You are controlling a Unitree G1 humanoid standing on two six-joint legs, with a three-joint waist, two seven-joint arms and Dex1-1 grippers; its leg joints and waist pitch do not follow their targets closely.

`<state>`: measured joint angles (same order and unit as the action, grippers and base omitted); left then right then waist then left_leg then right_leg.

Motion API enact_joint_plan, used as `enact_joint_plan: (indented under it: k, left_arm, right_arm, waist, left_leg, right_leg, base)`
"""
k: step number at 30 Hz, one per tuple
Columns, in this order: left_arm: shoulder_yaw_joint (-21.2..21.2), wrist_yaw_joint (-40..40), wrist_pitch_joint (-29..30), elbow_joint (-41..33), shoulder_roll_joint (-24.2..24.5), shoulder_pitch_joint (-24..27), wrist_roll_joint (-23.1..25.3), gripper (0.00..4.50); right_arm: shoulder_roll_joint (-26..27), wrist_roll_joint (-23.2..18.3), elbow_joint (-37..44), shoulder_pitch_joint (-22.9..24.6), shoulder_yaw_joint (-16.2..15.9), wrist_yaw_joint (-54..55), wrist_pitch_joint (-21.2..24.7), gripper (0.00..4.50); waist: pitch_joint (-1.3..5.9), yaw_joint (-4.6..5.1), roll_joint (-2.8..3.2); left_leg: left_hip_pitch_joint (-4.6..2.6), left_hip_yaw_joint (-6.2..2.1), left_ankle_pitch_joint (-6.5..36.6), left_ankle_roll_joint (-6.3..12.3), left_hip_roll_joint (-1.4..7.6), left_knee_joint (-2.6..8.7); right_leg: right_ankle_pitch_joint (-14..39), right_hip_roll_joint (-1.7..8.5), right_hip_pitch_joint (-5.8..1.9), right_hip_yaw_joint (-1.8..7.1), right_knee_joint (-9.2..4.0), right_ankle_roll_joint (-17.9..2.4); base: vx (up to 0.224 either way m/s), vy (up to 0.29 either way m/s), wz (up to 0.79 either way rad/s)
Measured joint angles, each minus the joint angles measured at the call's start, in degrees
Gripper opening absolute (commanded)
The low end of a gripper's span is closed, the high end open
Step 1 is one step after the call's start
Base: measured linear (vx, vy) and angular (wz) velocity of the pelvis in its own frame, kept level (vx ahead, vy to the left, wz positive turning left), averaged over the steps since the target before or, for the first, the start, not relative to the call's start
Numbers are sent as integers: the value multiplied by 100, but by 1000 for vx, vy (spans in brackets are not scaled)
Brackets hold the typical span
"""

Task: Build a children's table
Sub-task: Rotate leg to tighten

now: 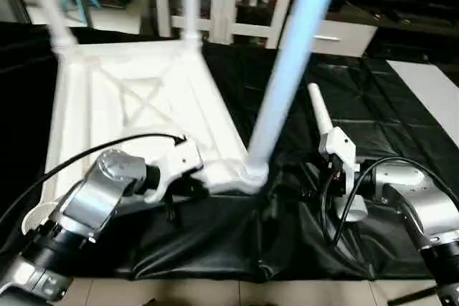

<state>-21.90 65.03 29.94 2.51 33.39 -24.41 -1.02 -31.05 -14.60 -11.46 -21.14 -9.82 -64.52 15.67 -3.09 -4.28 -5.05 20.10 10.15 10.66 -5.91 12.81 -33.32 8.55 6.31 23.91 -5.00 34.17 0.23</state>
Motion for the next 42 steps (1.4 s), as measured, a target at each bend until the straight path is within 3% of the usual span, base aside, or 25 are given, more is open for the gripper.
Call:
enact_joint_plan:
  k: [4, 9, 17, 35, 39, 42]
  left_arm:
    - [-70, 94, -29, -11, 9, 1, -33, 0]
    - [-105, 105, -37, -9, 5, -6, -31, 0]
    - [-121, 168, -22, -11, 50, -10, -29, 0]
    - [-160, 244, 65, -46, 89, -6, -33, 0]
    - [-95, 97, 121, 63, 25, -2, -4, 0]
    - [63, -269, 263, 256, -215, -25, 81, 0]
  right_arm:
    - [80, 41, -80, -197, -54, -225, 1, 446]
    - [205, 74, -339, -270, -393, -511, -153, 446]
    - [510, 366, -1125, -680, -584, -665, -786, 376]
    - [592, 389, -1754, -976, -628, -971, -1194, 234]
    - [934, 413, -2201, -1029, -480, -580, -1341, 219]
    - [1275, 441, -2546, -1091, -303, 250, -1354, 213]
  waist:
    - [6, -59, -9]
    - [12, -79, -18]
    - [25, -69, -37]
    - [48, -76, -71]
    - [82, -31, -95]
    - [95, 149, -110]
  left_leg:
    - [-1, 6, 0, 0, -3, -10]
    - [-1, 5, 0, 1, -2, -21]
    - [-5, 4, 0, 0, -1, -27]
    - [-7, 3, 0, 0, -3, -37]
    - [-22, -2, 0, 0, 0, -37]
    - [-30, -42, 1, -1, -2, -58]
  right_leg:
    - [-1, 0, -2, 16, 4, -1]
    - [-1, -1, -5, 20, 12, -1]
    - [1, -3, -3, 24, 28, 1]
    - [0, -3, -14, 33, 32, 1]
    - [2, -14, -39, 38, 36, 4]
    - [18, -28, -48, 45, 33, 30]
  base:
    - [0, 0, 0]
    - [0, 0, 0]
    - [0, 0, 0]
    - [0, 0, 0]
    - [0, 0, 0]
    - [-18, -1, -1]
